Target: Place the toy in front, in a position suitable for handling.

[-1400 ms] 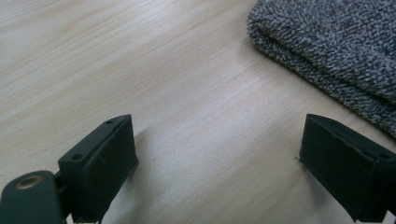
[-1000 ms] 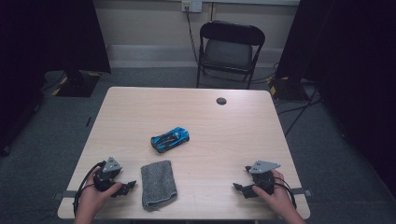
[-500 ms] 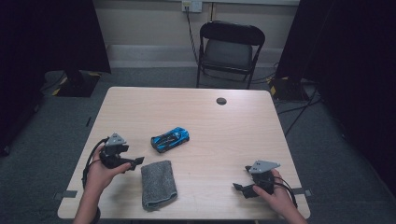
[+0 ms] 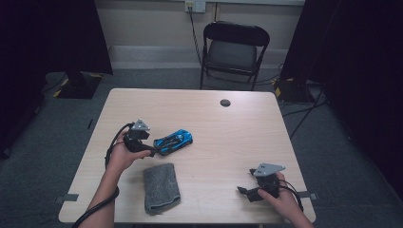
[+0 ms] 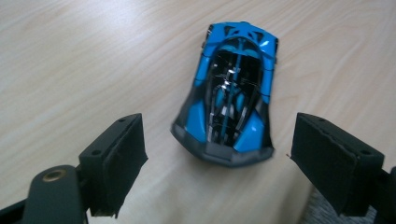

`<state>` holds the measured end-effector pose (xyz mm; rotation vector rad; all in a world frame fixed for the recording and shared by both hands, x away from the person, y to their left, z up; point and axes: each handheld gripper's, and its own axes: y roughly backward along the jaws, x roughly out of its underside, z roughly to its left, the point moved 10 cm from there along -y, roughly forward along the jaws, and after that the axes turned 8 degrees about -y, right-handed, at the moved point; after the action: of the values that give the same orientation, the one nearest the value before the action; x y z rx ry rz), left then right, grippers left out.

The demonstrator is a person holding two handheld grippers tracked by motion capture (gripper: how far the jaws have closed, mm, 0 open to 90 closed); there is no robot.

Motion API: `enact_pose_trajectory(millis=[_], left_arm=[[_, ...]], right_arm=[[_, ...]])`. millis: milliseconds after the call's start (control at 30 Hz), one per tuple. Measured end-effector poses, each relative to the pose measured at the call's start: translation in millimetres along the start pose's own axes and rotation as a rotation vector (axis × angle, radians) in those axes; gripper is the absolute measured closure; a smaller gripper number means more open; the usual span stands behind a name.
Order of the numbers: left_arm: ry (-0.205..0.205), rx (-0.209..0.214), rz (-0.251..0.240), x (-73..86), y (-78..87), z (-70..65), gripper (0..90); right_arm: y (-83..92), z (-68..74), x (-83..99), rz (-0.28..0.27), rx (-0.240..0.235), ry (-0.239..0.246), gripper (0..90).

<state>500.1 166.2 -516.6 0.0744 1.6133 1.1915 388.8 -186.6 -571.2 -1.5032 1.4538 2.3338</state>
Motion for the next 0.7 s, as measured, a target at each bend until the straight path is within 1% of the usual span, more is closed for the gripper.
enact_pose_trajectory(millis=[67,133,267,333,400,467,533,600,633,667,700], left_arm=[[-0.014,-0.006,0.001,-4.7,-5.5,3.7,16.9],[-0.017,0.013,0.001,-8.3,-11.4,4.0,16.9],[-0.052,0.043,0.023,-13.2,-27.0,-1.6,17.0],[-0.049,0.067,0.02,-17.0,-35.7,-5.9,16.7],[-0.067,0.065,0.03,-19.1,-41.6,-6.3,16.8],[-0.077,0.071,0.033,-22.8,-48.4,-7.5,16.8],[-0.088,0.086,0.051,-23.7,-56.3,-9.7,16.8],[-0.1,0.11,0.058,-24.4,-61.4,-12.9,17.1],[-0.111,0.117,0.053,-26.9,-66.3,-15.6,17.1],[-0.112,0.124,0.059,-27.2,-68.4,-16.8,17.1],[-0.126,0.12,0.071,-27.0,-71.1,-16.9,17.1]], right_arm=[[0.0,0.0,0.0,0.0,-0.001,0.001,12.3],[-0.3,-0.2,-0.3,0.0,-0.005,0.003,11.9],[-0.8,-0.7,-0.7,0.002,-0.009,0.007,11.6],[-0.7,-0.6,-0.7,0.002,-0.009,0.007,11.7],[-0.8,-0.6,-0.7,0.002,-0.009,0.007,11.6],[-0.7,-0.7,-0.7,0.002,-0.01,0.008,11.6],[-0.7,-0.8,-0.7,0.002,-0.011,0.009,11.6],[-0.7,-0.8,-0.8,0.002,-0.011,0.01,11.6],[-0.7,-0.8,-0.7,0.002,-0.011,0.01,11.6],[-0.7,-0.8,-0.7,0.002,-0.012,0.011,11.6],[-0.7,-0.8,-0.7,0.002,-0.013,0.011,11.6]])
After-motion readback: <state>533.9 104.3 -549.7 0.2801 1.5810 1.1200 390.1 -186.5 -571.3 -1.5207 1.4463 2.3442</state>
